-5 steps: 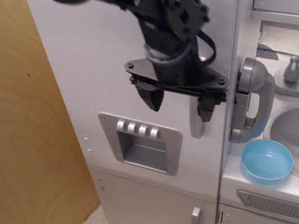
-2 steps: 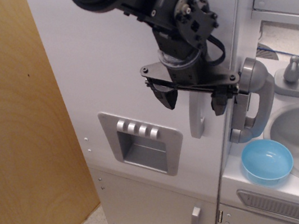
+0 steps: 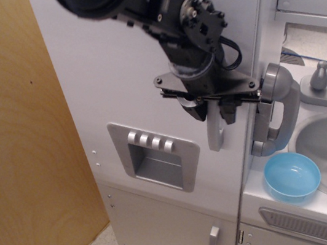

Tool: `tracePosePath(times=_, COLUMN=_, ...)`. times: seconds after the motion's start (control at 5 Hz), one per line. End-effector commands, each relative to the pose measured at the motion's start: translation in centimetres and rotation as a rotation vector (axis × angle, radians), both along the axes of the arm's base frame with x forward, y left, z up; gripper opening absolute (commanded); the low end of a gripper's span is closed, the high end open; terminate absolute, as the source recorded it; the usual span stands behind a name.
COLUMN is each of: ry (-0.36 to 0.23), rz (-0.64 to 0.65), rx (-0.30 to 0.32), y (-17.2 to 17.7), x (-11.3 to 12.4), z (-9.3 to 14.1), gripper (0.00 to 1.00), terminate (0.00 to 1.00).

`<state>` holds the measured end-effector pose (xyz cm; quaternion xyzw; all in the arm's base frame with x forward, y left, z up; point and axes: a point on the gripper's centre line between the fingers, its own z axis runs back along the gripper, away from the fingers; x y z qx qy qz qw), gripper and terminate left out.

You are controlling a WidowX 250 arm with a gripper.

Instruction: Open fridge

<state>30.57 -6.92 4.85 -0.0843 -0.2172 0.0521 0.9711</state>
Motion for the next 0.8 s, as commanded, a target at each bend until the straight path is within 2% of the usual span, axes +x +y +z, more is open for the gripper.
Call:
tracePosePath(times=0.0, ry=-0.023, rz=-0.005, rx=-0.033, y=0.3, x=-0.3, z=0.8, gripper=0.00, terminate=0.00)
tracePosePath(times=0.4, ry=0.034, rz=-0.053, rx=-0.043, y=0.8, x=-4.0, z=1.3, gripper=0.00, terminate=0.00)
tracePosePath(times=0.6, ry=0.175, rz=-0.082, rx=-0.009, y=1.6, x=-5.2, z=1.8, gripper=1.00, terminate=0.00)
